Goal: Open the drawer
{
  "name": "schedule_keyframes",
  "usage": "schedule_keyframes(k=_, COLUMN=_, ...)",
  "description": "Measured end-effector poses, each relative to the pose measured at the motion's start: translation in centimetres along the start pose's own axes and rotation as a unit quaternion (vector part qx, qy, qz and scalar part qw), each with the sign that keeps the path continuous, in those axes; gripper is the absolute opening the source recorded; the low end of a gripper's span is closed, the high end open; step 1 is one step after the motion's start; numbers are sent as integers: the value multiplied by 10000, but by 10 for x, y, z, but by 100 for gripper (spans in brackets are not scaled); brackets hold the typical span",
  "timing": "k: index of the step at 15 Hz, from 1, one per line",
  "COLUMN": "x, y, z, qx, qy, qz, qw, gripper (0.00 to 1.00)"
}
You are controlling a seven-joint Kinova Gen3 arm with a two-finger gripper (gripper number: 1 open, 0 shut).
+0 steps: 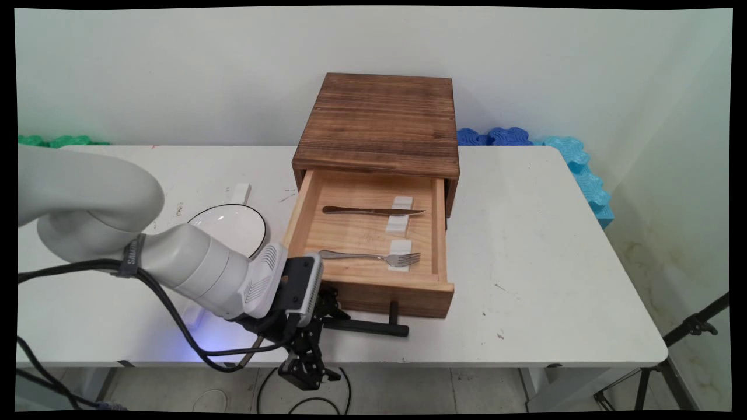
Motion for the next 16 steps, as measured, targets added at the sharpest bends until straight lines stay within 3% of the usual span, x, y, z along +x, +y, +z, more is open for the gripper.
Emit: schedule_keyframes(k=16, x=-1, y=22, z=-9, qx=-113, qy=63, qz=15, qw=9999, gripper=100)
